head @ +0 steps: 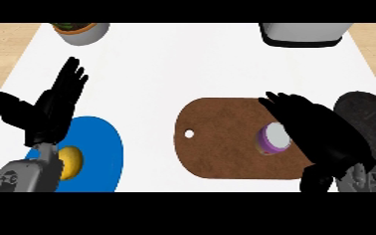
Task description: Pick the can from the cutting board and place it in the pan
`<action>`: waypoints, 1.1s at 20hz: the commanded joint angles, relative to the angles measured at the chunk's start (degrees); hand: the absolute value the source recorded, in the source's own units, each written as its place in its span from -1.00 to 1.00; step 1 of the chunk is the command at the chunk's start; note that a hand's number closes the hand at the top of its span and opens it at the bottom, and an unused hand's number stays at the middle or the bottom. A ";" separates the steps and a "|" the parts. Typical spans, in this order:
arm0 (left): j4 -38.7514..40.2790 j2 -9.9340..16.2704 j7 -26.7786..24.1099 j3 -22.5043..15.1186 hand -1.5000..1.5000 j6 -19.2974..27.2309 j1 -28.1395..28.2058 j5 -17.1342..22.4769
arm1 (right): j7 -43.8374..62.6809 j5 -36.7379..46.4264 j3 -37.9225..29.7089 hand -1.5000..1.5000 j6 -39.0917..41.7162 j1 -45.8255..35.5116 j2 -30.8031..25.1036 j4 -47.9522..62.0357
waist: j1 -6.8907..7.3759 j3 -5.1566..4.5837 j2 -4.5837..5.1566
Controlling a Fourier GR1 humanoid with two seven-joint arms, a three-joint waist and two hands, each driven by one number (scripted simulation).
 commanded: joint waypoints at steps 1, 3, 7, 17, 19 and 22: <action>0.06 -2.08 -1.18 -0.96 0.00 0.24 1.32 -1.29 | 4.91 4.13 3.87 -1.00 2.26 -2.31 5.52 4.05 | 0.08 0.01 0.03; -0.01 -1.31 -2.81 0.73 0.00 -1.31 3.28 -0.26 | -0.58 6.79 1.67 -1.00 0.22 -1.51 3.28 8.40 | 0.15 0.02 0.05; -0.06 -0.12 0.65 2.66 0.00 -2.46 -0.27 0.03 | -2.30 8.82 -1.14 -1.00 1.90 -0.63 4.34 8.03 | -0.14 0.03 0.01; -0.27 -2.78 -0.84 2.98 0.00 -3.35 1.81 -1.71 | -13.78 18.50 -0.40 -1.00 -2.40 1.24 6.97 18.08 | -0.07 0.03 0.01; -1.95 -0.83 -1.22 4.37 0.00 -6.33 3.25 -0.11 | -15.18 19.98 0.35 -1.00 -5.53 2.11 8.39 20.71 | 0.02 0.03 0.02; 1.91 -3.39 -0.82 2.98 0.00 -2.43 -0.23 -4.03 | -16.00 23.62 1.66 -1.00 -9.46 3.58 11.05 21.57 | -0.23 0.04 0.04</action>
